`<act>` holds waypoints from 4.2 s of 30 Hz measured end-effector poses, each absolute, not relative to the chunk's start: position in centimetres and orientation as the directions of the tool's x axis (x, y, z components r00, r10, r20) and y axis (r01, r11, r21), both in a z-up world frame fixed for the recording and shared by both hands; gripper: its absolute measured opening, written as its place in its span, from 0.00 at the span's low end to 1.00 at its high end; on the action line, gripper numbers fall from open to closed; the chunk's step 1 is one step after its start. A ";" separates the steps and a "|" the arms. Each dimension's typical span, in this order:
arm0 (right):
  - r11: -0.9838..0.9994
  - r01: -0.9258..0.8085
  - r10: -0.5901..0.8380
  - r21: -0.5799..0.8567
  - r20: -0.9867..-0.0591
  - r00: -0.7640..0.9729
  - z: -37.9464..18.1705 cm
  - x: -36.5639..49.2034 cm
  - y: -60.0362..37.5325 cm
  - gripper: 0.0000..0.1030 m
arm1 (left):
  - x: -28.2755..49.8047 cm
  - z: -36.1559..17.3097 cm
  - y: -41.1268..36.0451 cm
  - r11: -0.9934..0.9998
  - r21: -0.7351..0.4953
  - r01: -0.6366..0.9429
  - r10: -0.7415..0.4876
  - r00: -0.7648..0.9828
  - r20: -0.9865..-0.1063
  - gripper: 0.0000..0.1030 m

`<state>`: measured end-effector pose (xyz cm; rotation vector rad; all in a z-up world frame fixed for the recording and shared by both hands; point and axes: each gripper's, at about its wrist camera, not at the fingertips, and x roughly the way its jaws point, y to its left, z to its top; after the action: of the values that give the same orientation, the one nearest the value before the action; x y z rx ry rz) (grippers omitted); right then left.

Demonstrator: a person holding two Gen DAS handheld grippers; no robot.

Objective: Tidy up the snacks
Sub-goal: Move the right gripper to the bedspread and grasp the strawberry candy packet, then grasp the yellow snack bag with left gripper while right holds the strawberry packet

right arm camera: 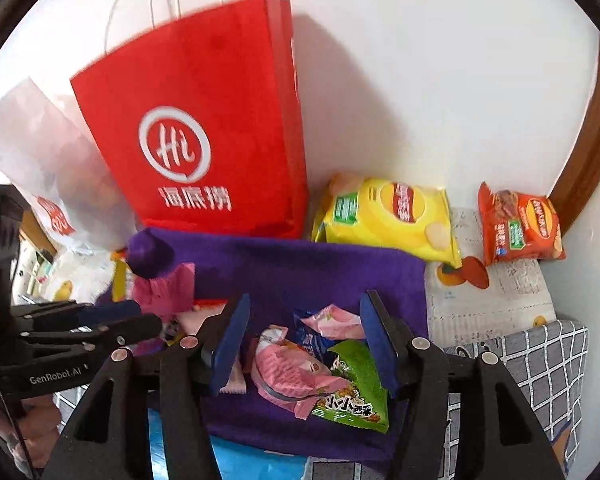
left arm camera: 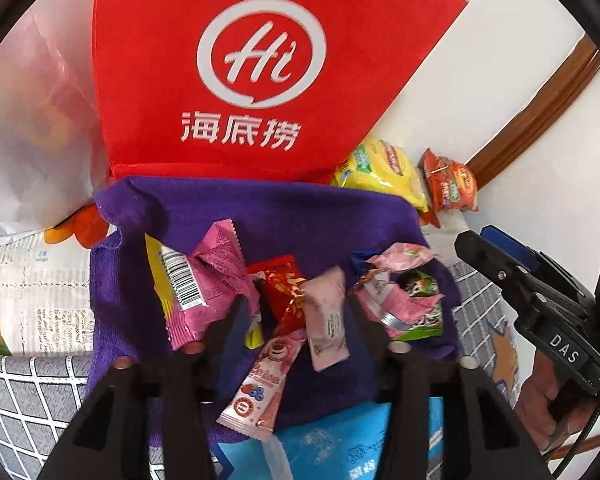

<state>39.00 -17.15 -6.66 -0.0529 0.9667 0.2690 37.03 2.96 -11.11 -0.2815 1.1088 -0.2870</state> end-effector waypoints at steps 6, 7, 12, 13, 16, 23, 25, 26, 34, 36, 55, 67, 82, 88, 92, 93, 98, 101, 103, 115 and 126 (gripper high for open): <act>0.966 -0.244 0.218 0.088 -0.789 0.575 -4.3 37.4 -16.7 0.56 | 36.1 -8.8 3.5 0.924 -0.368 0.101 -0.372 0.456 -0.808 0.53; 0.965 -0.243 0.225 0.098 -0.786 0.576 -4.0 37.1 -16.6 0.56 | 35.9 -8.3 3.6 0.924 -0.369 0.103 -0.373 0.459 -0.806 0.53; 0.967 -0.239 0.215 0.089 -0.791 0.573 -3.4 34.9 -16.7 0.56 | 34.5 -5.9 4.4 0.921 -0.372 0.113 -0.378 0.490 -0.786 0.54; 0.970 -0.232 0.201 0.077 -0.789 0.580 -3.3 34.3 -16.9 0.56 | 34.1 -5.5 4.4 0.922 -0.371 0.115 -0.377 0.492 -0.785 0.54; 0.974 -0.218 0.184 0.065 -0.787 0.588 -3.2 32.6 -17.3 0.56 | 33.4 -4.1 4.3 0.920 -0.368 0.131 -0.382 0.505 -0.774 0.54; 0.968 -0.242 0.199 0.074 -0.811 0.550 -2.6 28.7 -17.9 0.56 | 30.5 -3.3 4.5 0.931 -0.343 0.124 -0.356 0.511 -0.783 0.54; 0.964 -0.246 0.221 0.099 -0.812 0.541 -2.5 27.5 -18.1 0.56 | 29.2 -3.5 4.8 0.937 -0.330 0.113 -0.340 0.508 -0.791 0.54; 0.962 -0.250 0.233 0.112 -0.812 0.534 -2.5 27.1 -18.2 0.56 | 28.5 -3.6 5.0 0.940 -0.324 0.107 -0.332 0.507 -0.795 0.54; 0.950 -0.293 0.242 0.104 -0.841 0.484 -4.6 21.7 -17.8 0.56 | 23.7 -4.6 6.7 0.944 -0.328 0.044 -0.306 0.492 -0.815 0.54; 0.944 -0.313 0.251 0.107 -0.849 0.466 -5.5 20.3 -17.6 0.57 | 22.7 -4.7 6.9 0.943 -0.331 0.032 -0.303 0.493 -0.816 0.54; 0.934 -0.218 0.328 0.281 -0.918 0.222 -16.1 18.6 -16.5 0.69 | 15.4 -9.9 11.4 0.928 -0.370 -0.050 -0.302 0.480 -0.824 0.54; 0.963 -0.253 0.156 0.090 -0.954 0.254 -16.8 20.0 -11.7 0.74 | 14.7 -12.0 13.8 0.909 -0.411 -0.073 -0.332 0.472 -0.817 0.54; 0.945 -0.274 0.253 0.180 -0.932 0.260 -16.2 20.5 -14.4 0.51 | 14.7 -12.3 12.0 0.901 -0.431 -0.050 -0.364 0.455 -0.813 0.54; 0.953 -0.284 0.208 0.108 -0.914 0.348 -15.0 18.6 -17.2 0.51 | 14.2 -12.6 9.3 0.898 -0.440 -0.005 -0.397 0.422 -0.815 0.54; 0.960 -0.278 0.155 0.043 -0.905 0.396 -14.9 17.6 -20.1 0.51 | 13.6 -12.2 7.0 0.879 -0.473 0.057 -0.453 0.408 -0.793 0.54; 0.962 -0.271 0.144 0.032 -0.904 0.402 -15.0 17.4 -20.9 0.51 | 13.4 -12.1 6.4 0.874 -0.479 0.077 -0.467 0.403 -0.787 0.54; 0.970 -0.244 0.115 0.010 -0.901 0.418 -15.7 16.6 -23.9 0.51 | 12.5 -12.0 2.4 0.875 -0.453 0.172 -0.483 0.373 -0.792 0.62; 0.972 -0.233 0.133 0.037 -0.901 0.412 -16.5 16.4 -24.7 0.53 | 12.3 -12.9 0.3 0.896 -0.395 0.204 -0.444 0.358 -0.821 0.63; 0.972 -0.233 0.134 0.032 -0.891 0.433 -16.6 16.0 -24.7 0.54 | 12.3 -14.1 -0.5 0.913 -0.359 0.195 -0.406 0.348 -0.845 0.63; 0.961 -0.273 0.168 0.039 -0.868 0.467 -16.2 16.8 -22.8 0.54 | 13.6 -14.6 1.5 0.976 -0.192 0.100 -0.216 0.461 -0.861 0.49; 0.966 -0.258 0.152 0.023 -0.858 0.491 -17.2 18.4 -22.3 0.55 | 15.5 -16.7 3.6 0.997 -0.075 -0.017 -0.053 0.556 -0.829 0.50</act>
<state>18.43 -22.27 -17.23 -0.1142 1.0289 0.2495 15.51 3.61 -16.67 -0.0779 0.9812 -0.0210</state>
